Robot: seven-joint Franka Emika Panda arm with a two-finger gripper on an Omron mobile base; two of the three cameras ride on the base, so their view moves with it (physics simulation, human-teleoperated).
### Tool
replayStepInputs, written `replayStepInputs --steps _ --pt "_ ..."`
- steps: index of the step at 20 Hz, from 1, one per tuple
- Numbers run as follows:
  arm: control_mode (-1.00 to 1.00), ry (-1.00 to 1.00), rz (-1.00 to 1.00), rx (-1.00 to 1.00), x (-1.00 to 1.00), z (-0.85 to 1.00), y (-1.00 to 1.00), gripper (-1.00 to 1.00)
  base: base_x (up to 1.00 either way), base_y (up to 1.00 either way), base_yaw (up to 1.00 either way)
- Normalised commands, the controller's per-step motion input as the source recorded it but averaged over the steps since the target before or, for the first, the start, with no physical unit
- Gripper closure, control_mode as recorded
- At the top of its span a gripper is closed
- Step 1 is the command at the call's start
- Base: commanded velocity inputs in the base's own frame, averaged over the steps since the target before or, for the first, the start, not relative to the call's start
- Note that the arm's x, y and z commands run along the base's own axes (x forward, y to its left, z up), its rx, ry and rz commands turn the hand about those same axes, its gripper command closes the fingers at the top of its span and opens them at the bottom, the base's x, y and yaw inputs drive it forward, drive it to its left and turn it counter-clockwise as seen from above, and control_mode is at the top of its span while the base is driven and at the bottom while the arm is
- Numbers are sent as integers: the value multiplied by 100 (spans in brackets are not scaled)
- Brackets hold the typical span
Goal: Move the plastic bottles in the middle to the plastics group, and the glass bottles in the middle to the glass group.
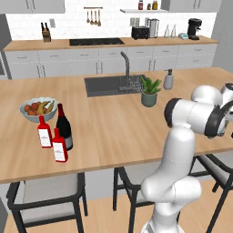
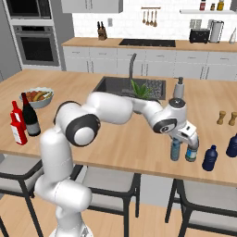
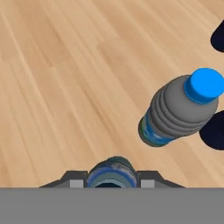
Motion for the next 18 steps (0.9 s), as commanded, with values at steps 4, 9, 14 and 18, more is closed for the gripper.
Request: replayStepInputs --steps 4,9,14,18 --pt "-100 0 0 0 0 -21 -19 100 0 0 0" --pt "-100 0 0 0 0 -26 -16 100 0 0 0" --pt "-100 0 0 0 -8 -31 -3 100 0 0 0" --pt "-100 0 0 0 -9 -38 38 100 0 0 0"
